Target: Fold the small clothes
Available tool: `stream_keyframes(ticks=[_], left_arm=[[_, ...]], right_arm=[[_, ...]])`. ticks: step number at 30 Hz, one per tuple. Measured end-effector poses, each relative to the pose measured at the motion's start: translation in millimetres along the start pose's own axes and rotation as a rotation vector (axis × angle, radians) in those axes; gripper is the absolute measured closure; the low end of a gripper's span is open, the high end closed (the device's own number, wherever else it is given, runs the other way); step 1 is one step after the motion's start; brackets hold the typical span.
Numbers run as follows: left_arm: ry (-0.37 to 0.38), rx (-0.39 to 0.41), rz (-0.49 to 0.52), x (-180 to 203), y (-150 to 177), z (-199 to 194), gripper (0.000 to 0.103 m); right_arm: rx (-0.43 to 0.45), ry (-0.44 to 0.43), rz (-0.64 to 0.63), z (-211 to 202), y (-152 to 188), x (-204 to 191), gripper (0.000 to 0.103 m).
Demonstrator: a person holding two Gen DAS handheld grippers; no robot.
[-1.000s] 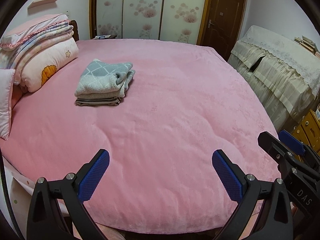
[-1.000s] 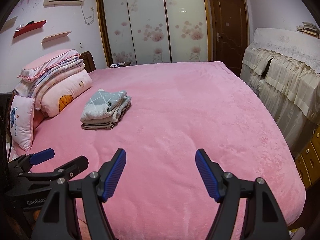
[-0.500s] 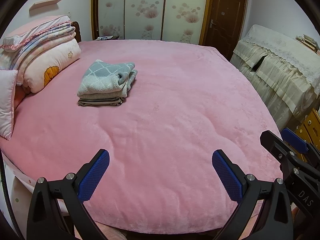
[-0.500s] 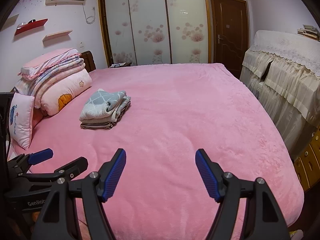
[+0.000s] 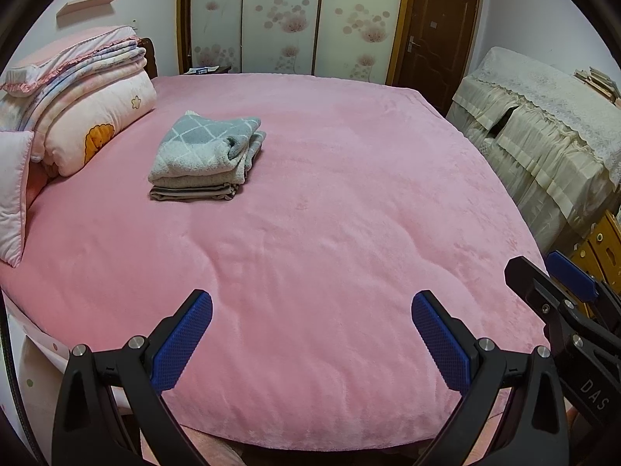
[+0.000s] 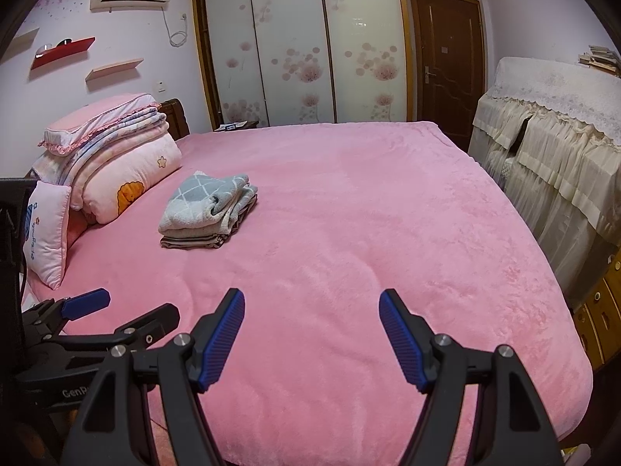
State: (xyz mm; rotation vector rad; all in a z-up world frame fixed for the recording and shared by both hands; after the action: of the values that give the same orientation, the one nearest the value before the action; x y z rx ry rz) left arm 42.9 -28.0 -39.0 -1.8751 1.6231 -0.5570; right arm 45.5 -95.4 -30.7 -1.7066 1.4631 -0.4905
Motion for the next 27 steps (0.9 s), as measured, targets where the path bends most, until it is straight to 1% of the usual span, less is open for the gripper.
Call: stream_keyframes(ticks=[27], left_arm=[[0.021,0.007,0.011,1.2,1.3,-8.6,0.001]], right_arm=[[-0.014,0.015,0.032,-6.8,4.0,14.6,0.031]])
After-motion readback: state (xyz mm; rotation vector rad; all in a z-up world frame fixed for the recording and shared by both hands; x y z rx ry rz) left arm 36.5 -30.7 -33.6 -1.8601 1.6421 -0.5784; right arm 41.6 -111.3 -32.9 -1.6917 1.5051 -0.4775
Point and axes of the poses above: each gripper's, at about its wrist camera, not at the fingertips, and z roughly the way its jaws point, x to its right, y to its underside, the point moved 6 cm from there along z, roughly the way its jaws point, and after that the axes turned 11 degrees about -y, right-handed, at the moved point
